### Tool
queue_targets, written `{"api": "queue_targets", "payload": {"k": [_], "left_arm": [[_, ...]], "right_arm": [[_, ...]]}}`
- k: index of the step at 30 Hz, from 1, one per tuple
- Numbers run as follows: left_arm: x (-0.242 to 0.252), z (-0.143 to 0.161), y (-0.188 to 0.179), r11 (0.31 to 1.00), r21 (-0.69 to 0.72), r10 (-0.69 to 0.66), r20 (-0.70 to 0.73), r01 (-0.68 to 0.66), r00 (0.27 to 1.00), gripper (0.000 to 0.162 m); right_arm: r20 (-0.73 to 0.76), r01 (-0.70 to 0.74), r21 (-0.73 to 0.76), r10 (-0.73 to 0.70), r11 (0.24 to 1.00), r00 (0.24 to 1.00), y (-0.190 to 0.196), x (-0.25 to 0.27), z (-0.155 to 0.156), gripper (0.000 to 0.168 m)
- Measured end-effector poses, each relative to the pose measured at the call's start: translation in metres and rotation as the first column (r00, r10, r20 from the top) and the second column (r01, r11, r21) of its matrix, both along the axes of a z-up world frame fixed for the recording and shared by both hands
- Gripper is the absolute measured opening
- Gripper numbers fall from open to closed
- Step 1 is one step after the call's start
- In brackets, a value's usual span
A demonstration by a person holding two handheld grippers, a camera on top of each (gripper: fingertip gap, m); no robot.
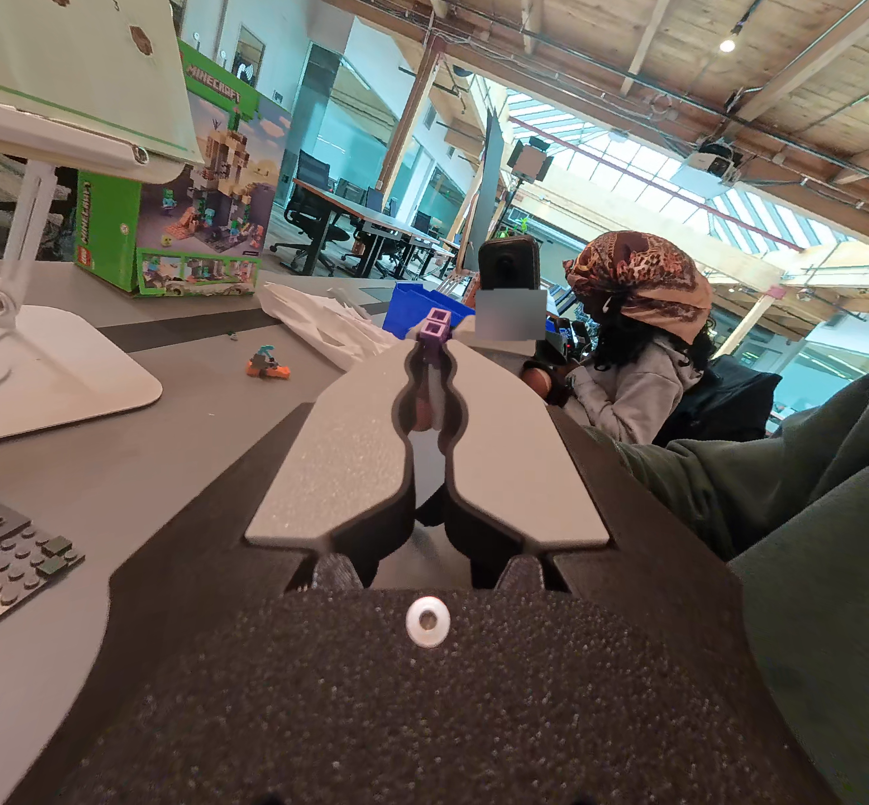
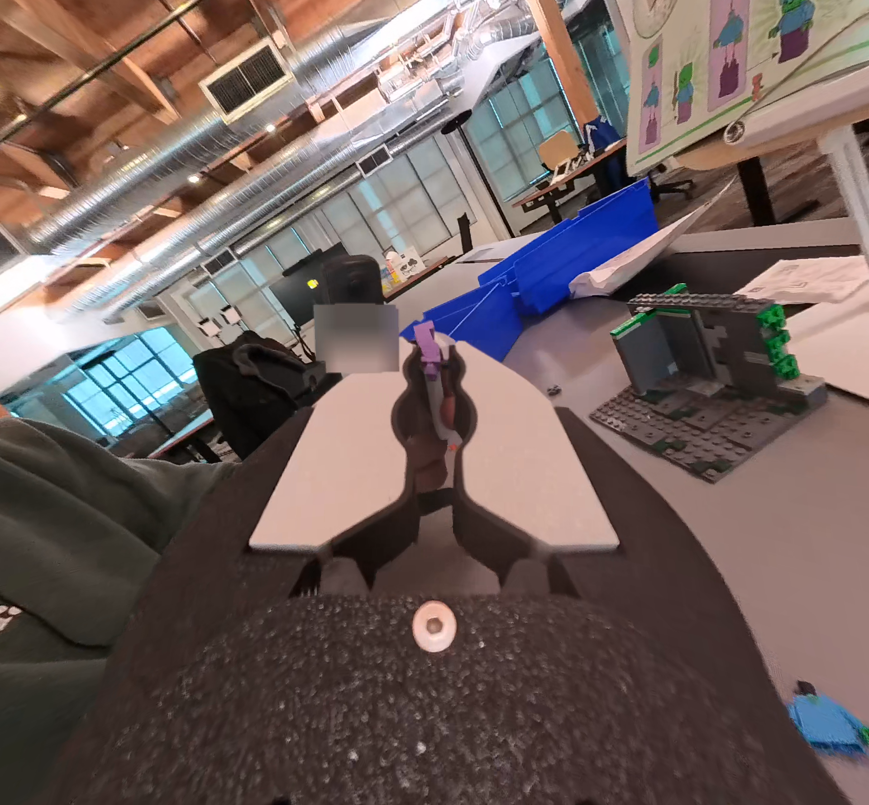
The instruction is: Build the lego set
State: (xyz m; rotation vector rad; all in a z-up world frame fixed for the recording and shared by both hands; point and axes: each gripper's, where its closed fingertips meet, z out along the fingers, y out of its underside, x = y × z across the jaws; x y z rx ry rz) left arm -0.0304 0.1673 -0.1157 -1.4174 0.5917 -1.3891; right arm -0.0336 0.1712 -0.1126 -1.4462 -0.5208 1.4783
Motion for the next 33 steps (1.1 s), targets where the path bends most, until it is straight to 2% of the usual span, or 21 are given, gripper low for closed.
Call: {"api": "queue_targets", "payload": {"k": [4,7,9,12,16,19,23,27,33], "left_arm": [[0.003,-0.004,-0.002,1.0,0.001,-0.006,-0.013,0.007,1.0,0.007],[0.004,-0.008,-0.004,0.999,0.05,-0.006,-0.068,0.009,0.998,0.009],[0.001,-0.015,-0.001,0.992,0.127,0.031,-0.174,-0.009,0.984,0.018],[-0.004,-0.023,0.001,0.973,0.23,0.087,-0.309,-0.014,0.947,0.023],[0.004,-0.033,-0.008,0.943,0.328,0.103,-0.429,0.049,0.897,0.022],[0.012,-0.044,-0.022,0.93,0.339,0.048,-0.493,0.141,0.869,0.02],[0.014,-0.046,-0.037,0.953,0.151,-0.185,-0.399,0.263,0.898,0.02],[0.01,-0.044,-0.047,0.93,0.059,-0.325,-0.332,0.363,0.886,0.02],[0.015,-0.057,-0.072,0.843,-0.09,-0.533,-0.275,0.53,0.8,0.024]], "right_arm": [[0.029,-0.029,0.012,0.029,0.999,0.999,-0.003,0.001,-0.003,0.007],[0.133,-0.04,0.058,0.032,0.998,0.991,-0.003,0.004,-0.007,0.007],[0.258,-0.052,0.114,0.021,0.992,0.966,-0.003,0.009,-0.011,0.007],[0.481,-0.106,0.19,0.001,0.976,0.877,-0.003,0.017,-0.023,0.007],[0.705,-0.251,0.301,-0.037,0.92,0.708,-0.012,0.02,-0.043,0.007],[0.755,-0.385,0.476,-0.142,0.791,0.641,-0.025,0.017,-0.047,0.007],[0.7,-0.492,0.692,-0.324,0.529,0.637,-0.041,0.014,-0.043,0.007],[0.66,-0.558,0.751,-0.414,0.352,0.627,-0.053,0.016,-0.048,0.007],[0.614,-0.64,0.756,-0.485,0.136,0.623,-0.076,0.013,-0.055,0.007]]}}
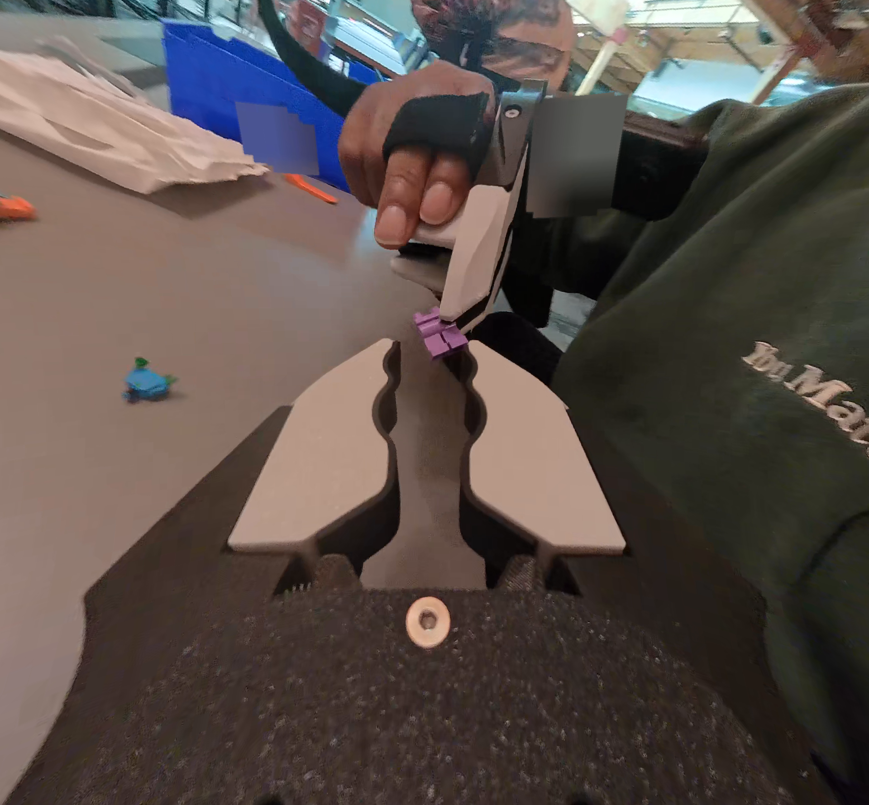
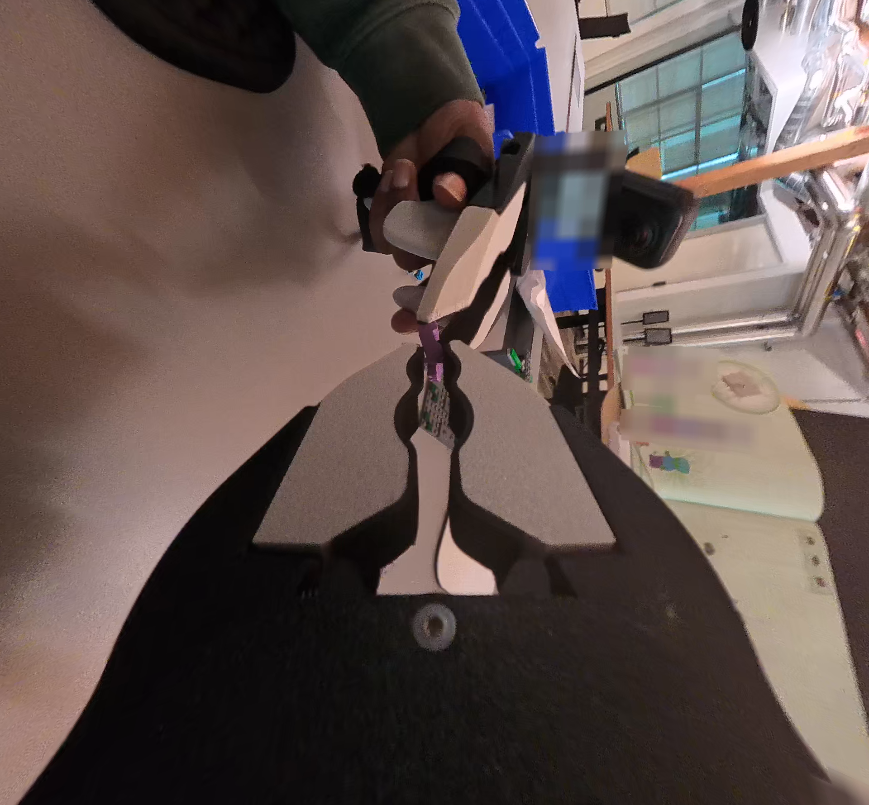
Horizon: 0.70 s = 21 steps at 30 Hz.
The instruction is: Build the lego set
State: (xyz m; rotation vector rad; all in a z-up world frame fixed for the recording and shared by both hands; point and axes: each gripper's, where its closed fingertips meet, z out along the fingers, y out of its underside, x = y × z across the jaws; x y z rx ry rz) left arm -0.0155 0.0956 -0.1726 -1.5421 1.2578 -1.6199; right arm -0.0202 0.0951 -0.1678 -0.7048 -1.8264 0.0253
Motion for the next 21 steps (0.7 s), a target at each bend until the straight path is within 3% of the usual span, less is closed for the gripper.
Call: {"api": "queue_targets", "payload": {"k": [12,21], "left_arm": [[0.002,-0.001,-0.031,0.956,-0.182,-0.218,0.08,0.229,0.973,0.017],[0.0,-0.002,-0.046,0.905,-0.259,-0.315,0.129,0.339,0.94,0.017]], "right_arm": [[0.154,-0.136,0.298,0.093,0.945,0.984,-0.022,0.0,-0.003,0.007],[0.231,-0.23,0.383,0.148,0.895,0.962,-0.035,-0.001,-0.005,0.007]]}}
